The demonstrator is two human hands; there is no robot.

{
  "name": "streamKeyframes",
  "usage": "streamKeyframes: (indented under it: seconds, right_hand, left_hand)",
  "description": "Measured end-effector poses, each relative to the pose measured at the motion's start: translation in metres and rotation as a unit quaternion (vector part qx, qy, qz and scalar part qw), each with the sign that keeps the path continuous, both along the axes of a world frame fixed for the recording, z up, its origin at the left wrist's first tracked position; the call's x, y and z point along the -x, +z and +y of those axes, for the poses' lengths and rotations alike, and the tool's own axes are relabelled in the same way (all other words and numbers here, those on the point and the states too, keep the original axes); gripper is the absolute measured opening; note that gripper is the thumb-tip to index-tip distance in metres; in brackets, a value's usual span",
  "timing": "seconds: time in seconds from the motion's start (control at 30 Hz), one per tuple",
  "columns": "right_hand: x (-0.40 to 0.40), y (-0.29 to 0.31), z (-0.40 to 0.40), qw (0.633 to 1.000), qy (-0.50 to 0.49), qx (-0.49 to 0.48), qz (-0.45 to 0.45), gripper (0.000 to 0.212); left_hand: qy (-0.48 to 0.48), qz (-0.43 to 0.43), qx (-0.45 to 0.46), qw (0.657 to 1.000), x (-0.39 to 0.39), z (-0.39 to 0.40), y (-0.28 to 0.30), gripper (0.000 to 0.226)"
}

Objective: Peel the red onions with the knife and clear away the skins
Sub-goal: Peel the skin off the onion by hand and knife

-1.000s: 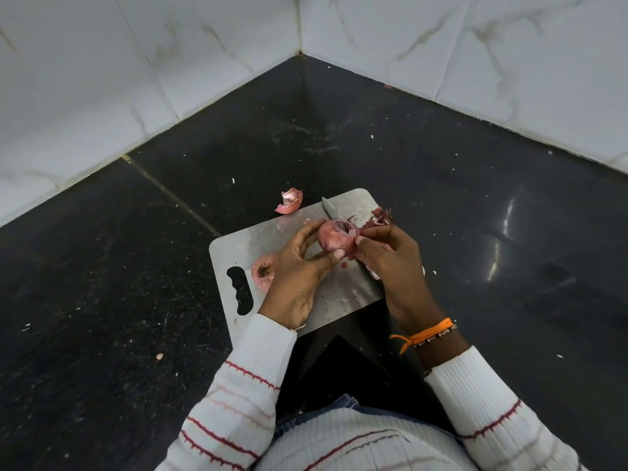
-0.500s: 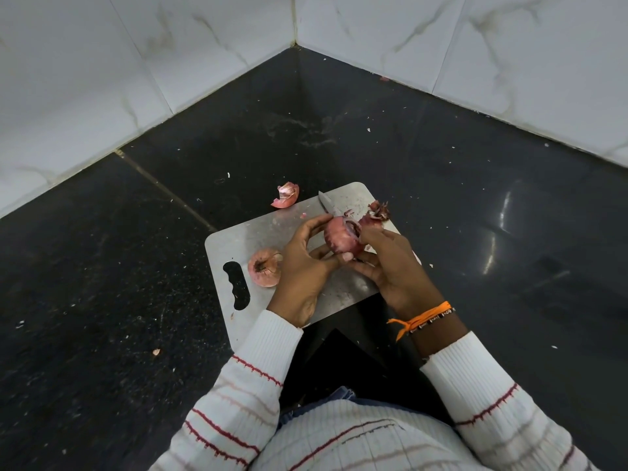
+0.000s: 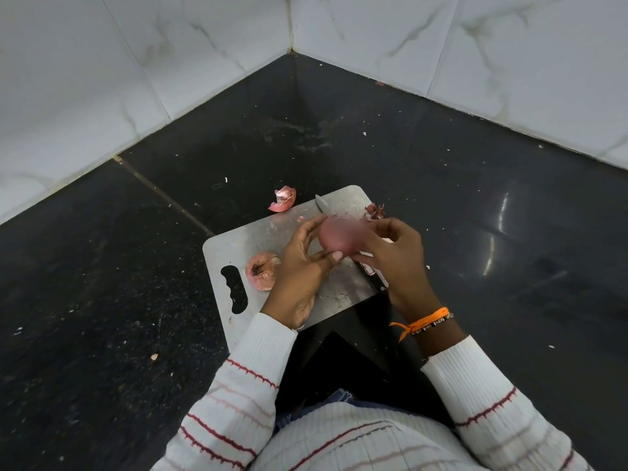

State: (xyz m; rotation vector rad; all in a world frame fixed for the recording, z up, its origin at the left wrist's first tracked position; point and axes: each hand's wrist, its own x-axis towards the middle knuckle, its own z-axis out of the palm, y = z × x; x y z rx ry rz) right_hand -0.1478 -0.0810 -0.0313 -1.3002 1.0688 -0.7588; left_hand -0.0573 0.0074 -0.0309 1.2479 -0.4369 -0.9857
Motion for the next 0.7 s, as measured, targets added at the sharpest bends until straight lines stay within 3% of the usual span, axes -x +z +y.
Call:
streamKeyframes:
  seconds: [0.43,0.57,0.7]
  right_hand:
    - [0.0036,0.001,-0.0061,0.987,0.002,0.12,0.109,0.016]
    - [0.005,-0.0032,-0.0099,0.992,-0.002,0.093,0.089,0.024]
    - [0.0047,-0.002,-0.0065,1.0,-0.009,0.004,0.005,0.021]
  left_hand:
    - [-0.01,0.001,-0.018,1.0,0.0039,-0.0028,-0.0045,0.058]
    - [-0.006,0.016,-0.005,1.0,0.0029,-0.0018,-0.0022,0.054]
    - [-0.002,0.012,0.002,1.0,0.0023,-0.0024,-0.0007,0.05]
